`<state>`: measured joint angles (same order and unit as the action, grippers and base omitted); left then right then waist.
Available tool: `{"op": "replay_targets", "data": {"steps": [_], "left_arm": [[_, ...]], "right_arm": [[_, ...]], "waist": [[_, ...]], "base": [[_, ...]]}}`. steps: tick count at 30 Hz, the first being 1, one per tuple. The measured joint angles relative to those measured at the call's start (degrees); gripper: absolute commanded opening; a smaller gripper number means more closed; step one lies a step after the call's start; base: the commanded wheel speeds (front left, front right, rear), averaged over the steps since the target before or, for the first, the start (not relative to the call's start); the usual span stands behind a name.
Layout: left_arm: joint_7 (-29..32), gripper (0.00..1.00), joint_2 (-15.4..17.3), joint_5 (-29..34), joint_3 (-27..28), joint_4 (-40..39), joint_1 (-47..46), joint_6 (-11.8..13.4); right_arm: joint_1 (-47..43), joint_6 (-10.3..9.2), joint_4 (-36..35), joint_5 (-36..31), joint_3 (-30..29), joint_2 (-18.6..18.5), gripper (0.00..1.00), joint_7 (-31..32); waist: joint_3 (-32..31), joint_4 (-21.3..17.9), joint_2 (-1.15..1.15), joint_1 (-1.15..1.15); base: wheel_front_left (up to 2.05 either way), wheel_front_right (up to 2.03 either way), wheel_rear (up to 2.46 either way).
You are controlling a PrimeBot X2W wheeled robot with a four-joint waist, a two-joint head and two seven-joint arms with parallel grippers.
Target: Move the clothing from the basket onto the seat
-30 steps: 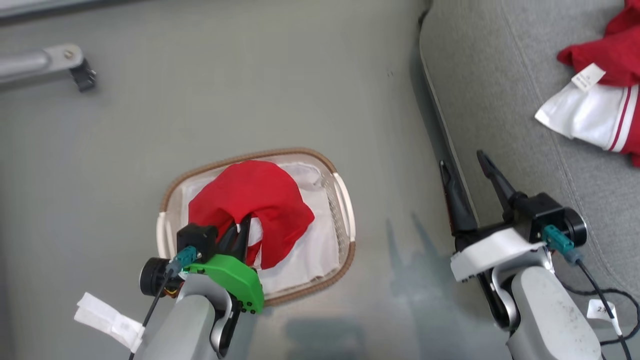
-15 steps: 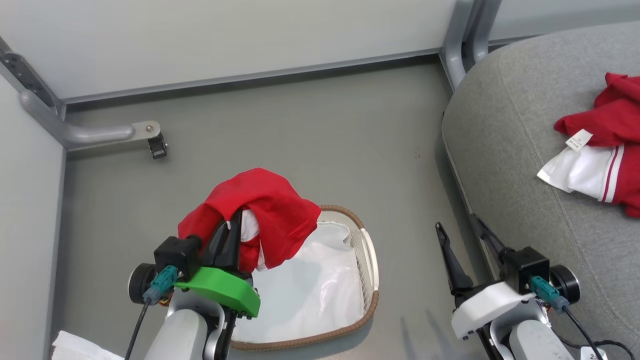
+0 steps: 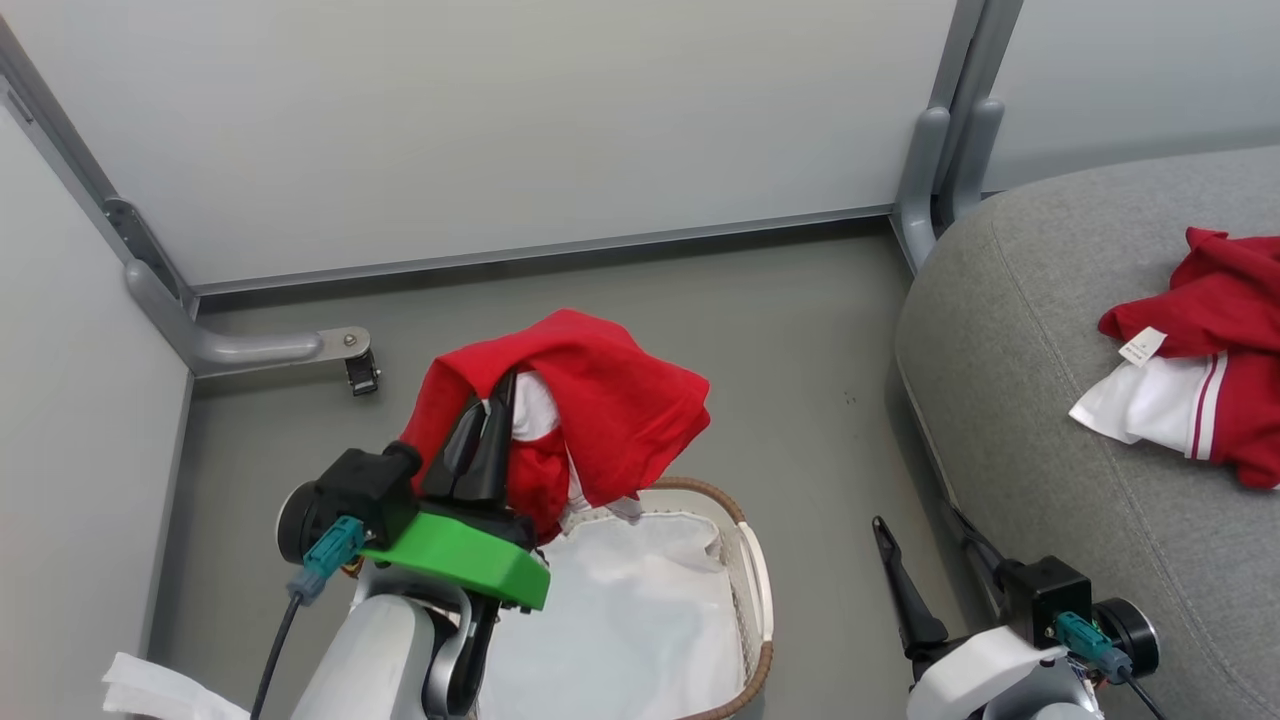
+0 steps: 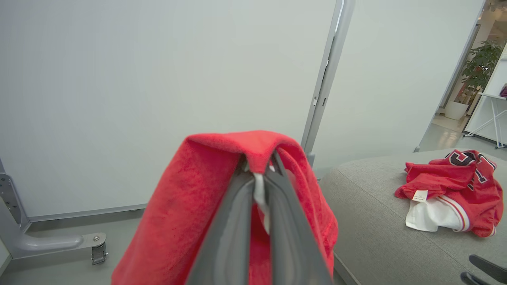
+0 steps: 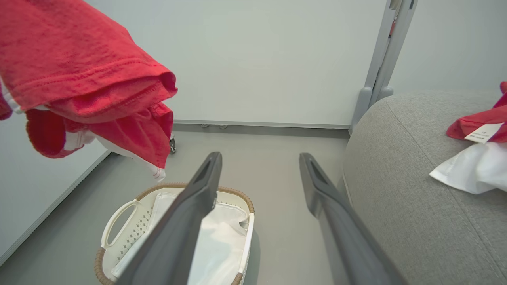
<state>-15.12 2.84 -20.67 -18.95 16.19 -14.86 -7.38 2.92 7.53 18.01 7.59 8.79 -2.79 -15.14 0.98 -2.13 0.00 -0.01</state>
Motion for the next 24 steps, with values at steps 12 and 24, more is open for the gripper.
{"op": "replay_targets", "data": {"steps": [12,24], "left_arm": [[0.0,0.00,0.0,-1.0,-2.9,-2.4,-1.1,0.0],[0.0,0.00,0.0,-3.6,-8.6,-1.6,-3.5,0.0]], "right_arm": [[1.2,0.00,0.0,1.5,4.9,0.0,1.00,0.0],[20.4,0.00,6.4,7.3,26.5,0.0,1.00,0.0]], "waist": [[-0.1,0.7,0.00,0.00],[2.2,3.3,0.00,0.00]], "base": [[0.00,0.00,0.00],[0.00,0.00,0.00]]}}
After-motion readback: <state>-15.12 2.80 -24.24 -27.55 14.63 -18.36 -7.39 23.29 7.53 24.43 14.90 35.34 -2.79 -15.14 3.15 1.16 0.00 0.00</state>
